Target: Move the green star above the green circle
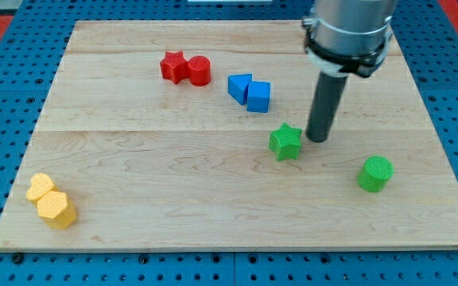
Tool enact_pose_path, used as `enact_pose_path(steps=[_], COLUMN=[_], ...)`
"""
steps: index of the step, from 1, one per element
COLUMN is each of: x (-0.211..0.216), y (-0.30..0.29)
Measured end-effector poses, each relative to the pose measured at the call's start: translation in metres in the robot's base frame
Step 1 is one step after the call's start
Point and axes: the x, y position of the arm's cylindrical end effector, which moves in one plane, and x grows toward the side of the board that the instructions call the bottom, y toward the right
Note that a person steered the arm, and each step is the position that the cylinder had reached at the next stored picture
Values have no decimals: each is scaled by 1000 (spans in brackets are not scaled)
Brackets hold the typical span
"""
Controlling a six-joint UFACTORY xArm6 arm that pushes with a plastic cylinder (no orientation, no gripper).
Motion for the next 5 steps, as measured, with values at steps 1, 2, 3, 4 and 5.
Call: enact_pose_path(steps=[1,2,3,4,5], x=[0,7,7,26,42], y=[-35,-88,-142,-168,-120])
